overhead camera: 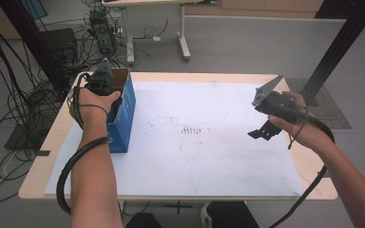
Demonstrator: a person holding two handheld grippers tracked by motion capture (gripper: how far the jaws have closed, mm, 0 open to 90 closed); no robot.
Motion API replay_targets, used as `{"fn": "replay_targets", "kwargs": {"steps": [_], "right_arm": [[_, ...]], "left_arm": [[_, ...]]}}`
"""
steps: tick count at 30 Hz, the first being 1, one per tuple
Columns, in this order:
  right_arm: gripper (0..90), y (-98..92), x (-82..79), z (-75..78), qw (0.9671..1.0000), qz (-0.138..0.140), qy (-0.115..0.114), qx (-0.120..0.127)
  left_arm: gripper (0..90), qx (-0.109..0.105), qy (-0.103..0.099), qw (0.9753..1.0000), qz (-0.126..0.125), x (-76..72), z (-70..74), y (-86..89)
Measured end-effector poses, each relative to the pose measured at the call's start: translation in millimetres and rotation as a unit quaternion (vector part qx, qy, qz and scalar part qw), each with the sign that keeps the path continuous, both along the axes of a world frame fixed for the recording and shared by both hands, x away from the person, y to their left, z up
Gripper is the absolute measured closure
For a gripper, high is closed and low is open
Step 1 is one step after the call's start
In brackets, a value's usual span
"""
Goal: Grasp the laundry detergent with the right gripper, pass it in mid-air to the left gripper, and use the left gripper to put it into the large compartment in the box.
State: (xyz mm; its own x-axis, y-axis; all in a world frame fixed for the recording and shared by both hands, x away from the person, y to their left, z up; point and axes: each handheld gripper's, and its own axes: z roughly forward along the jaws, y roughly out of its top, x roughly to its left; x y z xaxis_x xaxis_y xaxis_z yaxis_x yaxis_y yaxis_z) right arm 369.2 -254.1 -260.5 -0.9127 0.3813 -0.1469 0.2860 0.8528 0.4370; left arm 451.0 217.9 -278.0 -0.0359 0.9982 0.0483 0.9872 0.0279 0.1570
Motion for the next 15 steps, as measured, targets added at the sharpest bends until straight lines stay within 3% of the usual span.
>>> {"fn": "replay_targets", "kwargs": {"steps": [15], "right_arm": [[6.3,1.2,-0.2,-0.7,1.0000,0.002,0.000,0.001]], "left_arm": [[35.5,0.001,0.000,1.0000,0.000,-0.3,0.1,0.6]]}}
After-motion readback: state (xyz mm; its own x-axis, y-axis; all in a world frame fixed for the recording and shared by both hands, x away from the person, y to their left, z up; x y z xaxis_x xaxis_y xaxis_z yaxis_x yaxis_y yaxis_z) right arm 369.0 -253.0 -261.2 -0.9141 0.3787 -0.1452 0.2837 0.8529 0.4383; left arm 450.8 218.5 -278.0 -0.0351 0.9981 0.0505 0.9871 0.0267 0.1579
